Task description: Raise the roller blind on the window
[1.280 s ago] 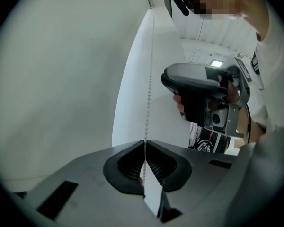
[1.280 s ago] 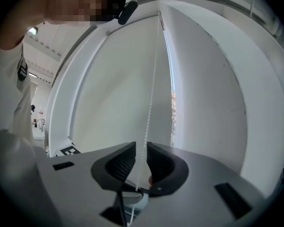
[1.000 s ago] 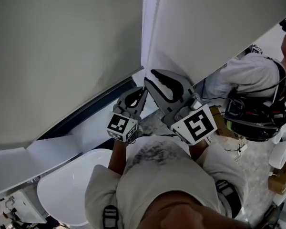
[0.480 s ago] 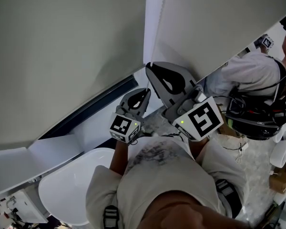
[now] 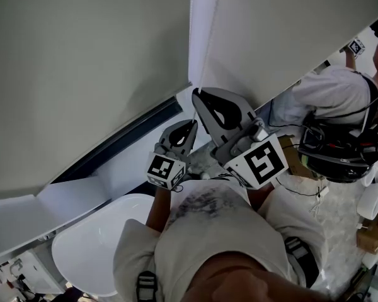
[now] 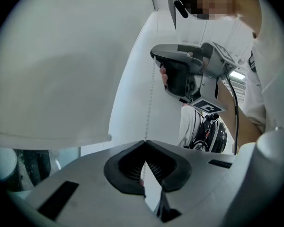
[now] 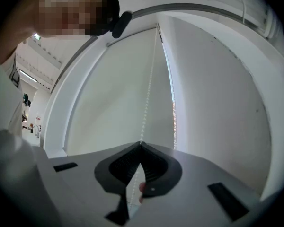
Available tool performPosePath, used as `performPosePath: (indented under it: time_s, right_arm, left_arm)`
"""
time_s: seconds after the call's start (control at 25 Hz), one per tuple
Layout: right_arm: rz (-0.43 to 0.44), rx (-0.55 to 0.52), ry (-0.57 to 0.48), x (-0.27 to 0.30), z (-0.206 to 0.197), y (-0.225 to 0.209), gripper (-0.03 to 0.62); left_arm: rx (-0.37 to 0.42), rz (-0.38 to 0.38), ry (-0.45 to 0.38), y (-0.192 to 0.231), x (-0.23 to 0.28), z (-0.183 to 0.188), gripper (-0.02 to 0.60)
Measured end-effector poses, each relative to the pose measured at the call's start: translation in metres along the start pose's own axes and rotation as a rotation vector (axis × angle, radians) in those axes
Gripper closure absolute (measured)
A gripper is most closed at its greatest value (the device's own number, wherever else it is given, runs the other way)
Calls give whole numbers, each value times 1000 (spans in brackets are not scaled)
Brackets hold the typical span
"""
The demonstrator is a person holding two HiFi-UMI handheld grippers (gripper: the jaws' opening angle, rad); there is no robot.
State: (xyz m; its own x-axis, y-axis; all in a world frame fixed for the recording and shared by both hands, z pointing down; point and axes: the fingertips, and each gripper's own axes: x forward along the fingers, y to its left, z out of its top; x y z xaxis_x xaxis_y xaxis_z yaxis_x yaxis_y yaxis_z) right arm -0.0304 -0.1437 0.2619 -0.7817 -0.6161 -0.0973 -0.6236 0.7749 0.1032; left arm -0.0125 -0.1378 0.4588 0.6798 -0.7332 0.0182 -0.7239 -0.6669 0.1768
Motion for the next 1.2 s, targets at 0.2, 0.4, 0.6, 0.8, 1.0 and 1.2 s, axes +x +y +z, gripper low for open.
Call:
performPosePath:
  time_s: [0.2,0.4,0.6,0.8,1.0,1.2]
  right_arm:
    - [-4,-9,15,-4,-16,3,533]
    - [-3,-10,31,-7,-33,10,533]
    - [3,-8,38,-10,-47,17,533]
    - [13,0,75,-12,-70,22,533]
    - [23,26,81,-14,-88,28,533]
    - [26,48,106,-16,-103,33,533]
  left_arm:
    - [-22,6,28,-1,-1,-19,572]
    - [-37,12,49,0,-5,-38,572]
    - [-35,24,69,3,-9,-53,572]
    - [-47,39,104,8,-12,-75,572]
    - [-63,44,125,11,-14,-95,572]
    - [-74,48,142,16,-16,-110,572]
